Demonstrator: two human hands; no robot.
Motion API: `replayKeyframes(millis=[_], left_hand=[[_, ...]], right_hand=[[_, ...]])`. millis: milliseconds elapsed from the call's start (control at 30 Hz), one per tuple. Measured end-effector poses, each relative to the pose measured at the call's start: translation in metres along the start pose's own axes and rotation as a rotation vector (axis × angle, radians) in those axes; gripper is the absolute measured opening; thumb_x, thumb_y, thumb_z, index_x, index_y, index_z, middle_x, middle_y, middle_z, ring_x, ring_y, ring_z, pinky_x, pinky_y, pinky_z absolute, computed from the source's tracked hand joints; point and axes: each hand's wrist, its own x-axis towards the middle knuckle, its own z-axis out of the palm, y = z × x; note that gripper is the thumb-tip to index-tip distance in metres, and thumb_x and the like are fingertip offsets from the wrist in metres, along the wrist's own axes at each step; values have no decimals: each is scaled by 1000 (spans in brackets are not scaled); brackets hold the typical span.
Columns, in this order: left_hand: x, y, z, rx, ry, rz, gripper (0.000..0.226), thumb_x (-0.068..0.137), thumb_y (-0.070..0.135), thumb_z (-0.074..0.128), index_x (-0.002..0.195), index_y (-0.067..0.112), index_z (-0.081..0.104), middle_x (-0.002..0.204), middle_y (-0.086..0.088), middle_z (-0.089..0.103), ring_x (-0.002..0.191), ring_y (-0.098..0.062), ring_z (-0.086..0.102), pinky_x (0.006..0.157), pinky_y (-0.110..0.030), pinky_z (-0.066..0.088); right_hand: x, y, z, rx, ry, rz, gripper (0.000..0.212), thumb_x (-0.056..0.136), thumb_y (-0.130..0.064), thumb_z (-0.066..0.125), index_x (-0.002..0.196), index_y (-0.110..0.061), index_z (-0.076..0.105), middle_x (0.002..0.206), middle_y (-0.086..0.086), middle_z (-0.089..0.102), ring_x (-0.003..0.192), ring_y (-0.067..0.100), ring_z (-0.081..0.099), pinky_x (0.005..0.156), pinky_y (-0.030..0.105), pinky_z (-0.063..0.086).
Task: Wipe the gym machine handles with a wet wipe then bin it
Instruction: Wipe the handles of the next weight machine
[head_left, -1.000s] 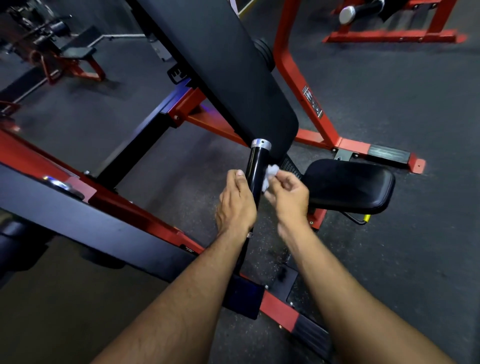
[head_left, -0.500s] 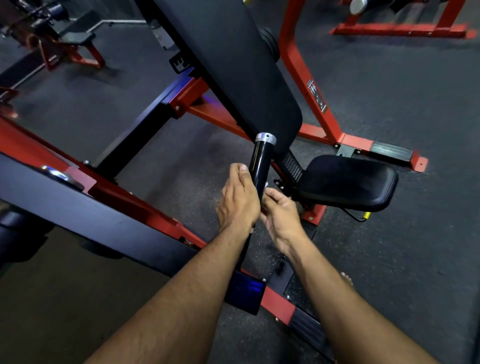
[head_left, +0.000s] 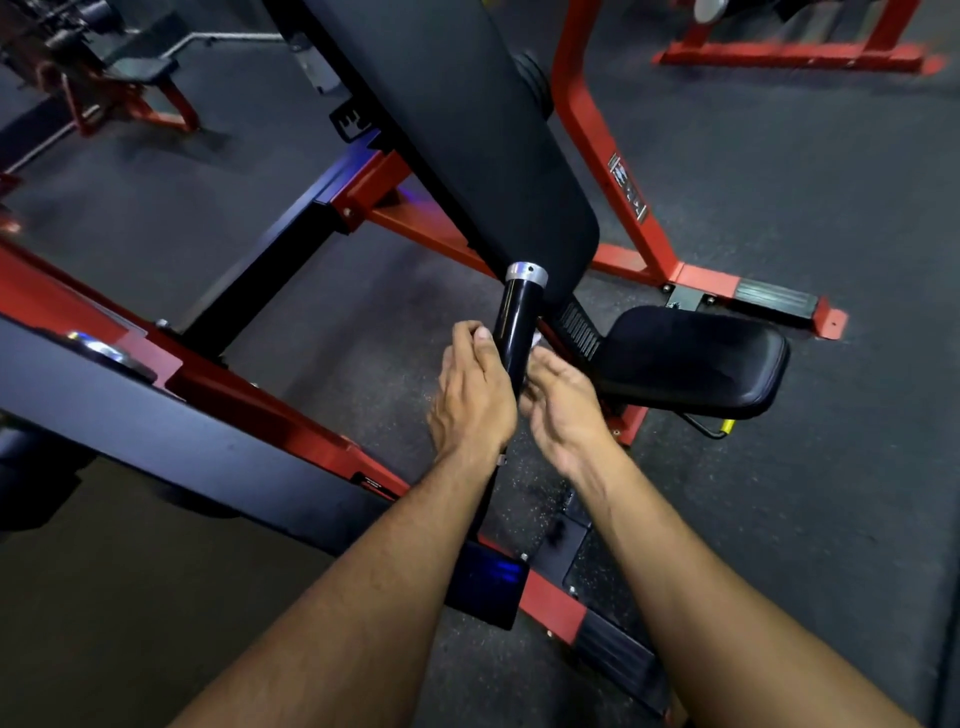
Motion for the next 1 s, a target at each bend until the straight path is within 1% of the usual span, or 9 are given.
replayKeyframes(millis=[100, 233, 333, 433, 500, 600, 733, 867, 1000], left_hand=[[0, -1, 0, 6, 1, 2, 35, 109, 46, 17, 129, 33, 43, 114, 12, 49, 92, -11, 48, 79, -37, 36], [1, -1, 1, 8, 3, -5, 34, 109, 46, 18, 130, 34, 42, 115, 12, 51, 90, -10, 48, 77, -36, 36], [1, -1, 1, 3, -3, -13, 34, 109, 46, 18, 132, 35, 41, 114, 15, 47, 82, -1, 44, 75, -34, 35], [1, -2, 2, -9, -4, -12, 35, 109, 45, 18, 134, 35, 41, 116, 13, 49, 78, 5, 42, 66, -28, 31], [2, -2, 2, -13, -7, -15, 36, 109, 45, 18, 135, 35, 41, 119, 12, 50, 81, 1, 42, 72, -30, 32], [2, -2, 2, -8, -9, -10, 36, 109, 46, 18, 136, 35, 40, 124, 10, 51, 89, -5, 46, 77, -35, 35], [1, -2, 1, -4, -12, -20, 35, 109, 46, 18, 134, 35, 40, 125, 9, 51, 81, -2, 42, 78, -35, 34], [1, 0, 2, -4, -3, -25, 36, 109, 46, 18, 134, 35, 41, 128, 9, 52, 84, -4, 44, 74, -33, 33], [3, -2, 3, 3, -13, -19, 37, 109, 46, 18, 137, 35, 40, 125, 11, 51, 75, 8, 40, 64, -26, 29]], right_hand=[[5, -1, -3, -2, 4, -28, 21, 102, 1, 46, 112, 2, 64, 107, 17, 70, 89, 19, 71, 79, 30, 61], [43, -28, 20, 183, 49, -65, 21, 103, 0, 45, 111, 5, 64, 104, 26, 68, 91, 35, 71, 94, 46, 57], [46, -28, 26, 267, -36, -1, 22, 104, -6, 45, 114, 5, 61, 93, 21, 68, 81, 27, 71, 84, 38, 59], [31, -10, 6, 192, -142, 36, 29, 104, -7, 44, 126, 4, 58, 108, 19, 68, 98, 25, 68, 97, 37, 55], [26, -1, -8, 172, -151, 30, 30, 103, -5, 44, 129, 4, 57, 113, 17, 67, 98, 21, 68, 91, 31, 58], [33, -7, -3, 197, -117, -39, 21, 102, -1, 44, 116, 0, 60, 106, 16, 66, 92, 22, 69, 81, 30, 60], [55, -19, 25, 312, -93, 8, 22, 103, -8, 44, 108, 4, 61, 94, 18, 68, 79, 24, 68, 76, 33, 59], [45, -9, 21, 301, -194, 102, 22, 103, -11, 44, 100, -1, 64, 86, 11, 68, 81, 19, 67, 87, 31, 55], [27, -3, -11, 163, -230, 45, 29, 102, -3, 43, 125, -3, 59, 109, 14, 69, 96, 20, 68, 89, 31, 58]])
